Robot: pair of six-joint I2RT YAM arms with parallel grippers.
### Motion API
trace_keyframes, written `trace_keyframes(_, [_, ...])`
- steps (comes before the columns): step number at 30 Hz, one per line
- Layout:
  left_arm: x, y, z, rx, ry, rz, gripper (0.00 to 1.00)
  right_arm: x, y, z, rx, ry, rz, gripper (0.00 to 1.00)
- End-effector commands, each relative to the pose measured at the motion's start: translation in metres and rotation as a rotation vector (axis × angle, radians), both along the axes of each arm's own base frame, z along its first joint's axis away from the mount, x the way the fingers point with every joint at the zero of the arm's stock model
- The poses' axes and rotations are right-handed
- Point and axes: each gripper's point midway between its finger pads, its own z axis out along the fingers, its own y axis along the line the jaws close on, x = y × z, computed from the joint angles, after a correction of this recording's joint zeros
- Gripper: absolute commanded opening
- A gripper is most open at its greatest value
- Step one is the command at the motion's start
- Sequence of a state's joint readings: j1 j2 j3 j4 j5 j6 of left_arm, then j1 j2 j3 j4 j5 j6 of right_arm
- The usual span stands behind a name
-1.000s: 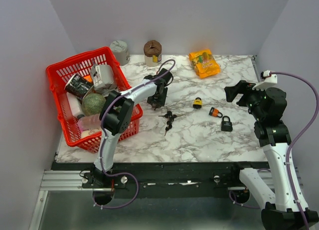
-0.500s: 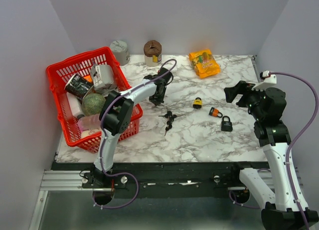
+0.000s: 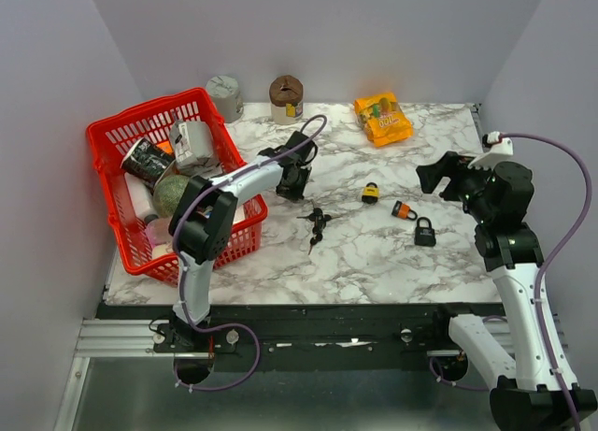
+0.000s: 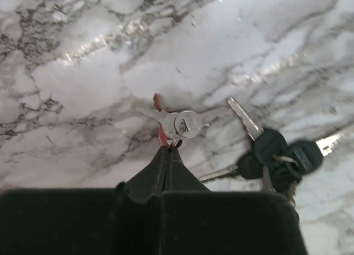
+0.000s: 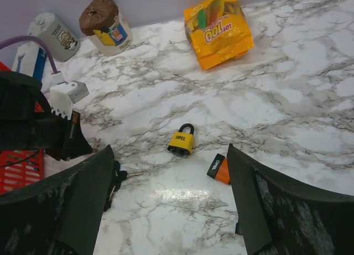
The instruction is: Unlock with the key
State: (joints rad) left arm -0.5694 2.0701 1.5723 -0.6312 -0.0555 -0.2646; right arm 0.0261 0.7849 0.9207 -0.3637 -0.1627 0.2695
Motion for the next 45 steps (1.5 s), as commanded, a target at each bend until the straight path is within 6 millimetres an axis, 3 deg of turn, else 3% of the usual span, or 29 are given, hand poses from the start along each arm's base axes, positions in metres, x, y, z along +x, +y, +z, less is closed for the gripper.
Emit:
trace_keyframes(1, [-0.012, -0.036, 0.069, -0.259, -0.094, -0.148, 0.00, -0.004, 0.021, -0.007, 0.007, 0.029, 0.132, 0.86])
trace_keyframes(9, [-0.074, -0.065, 0.131, -0.530, -0.003, -0.393, 0.00, -0.026, 0.086, 0.014, 0.030, -0.019, 0.538, 0.80])
trace_keyframes(14, [-0.105, -0.078, 0.163, -0.675, 0.090, -0.482, 0.00, -0.035, 0.115, 0.004, -0.011, 0.020, 0.663, 0.78])
trace_keyframes(21, [-0.141, -0.079, 0.199, -0.794, 0.164, -0.580, 0.00, -0.052, 0.158, -0.017, -0.002, 0.098, 0.833, 0.75])
trace_keyframes(30, [-0.175, -0.074, 0.213, -0.796, 0.211, -0.671, 0.00, -0.061, 0.193, -0.039, 0.021, 0.181, 0.949, 0.64])
trace_keyframes(35, [-0.178, -0.075, 0.217, -0.796, 0.200, -0.683, 0.00, -0.065, 0.204, -0.044, 0.025, 0.204, 0.985, 0.58])
trace_keyframes(38, [-0.180, -0.077, 0.221, -0.799, 0.192, -0.695, 0.00, -0.068, 0.208, -0.049, 0.026, 0.224, 1.003, 0.49])
trace_keyframes(45, [-0.179, -0.081, 0.224, -0.797, 0.170, -0.703, 0.00, -0.074, 0.215, -0.048, 0.038, 0.236, 1.044, 0.47])
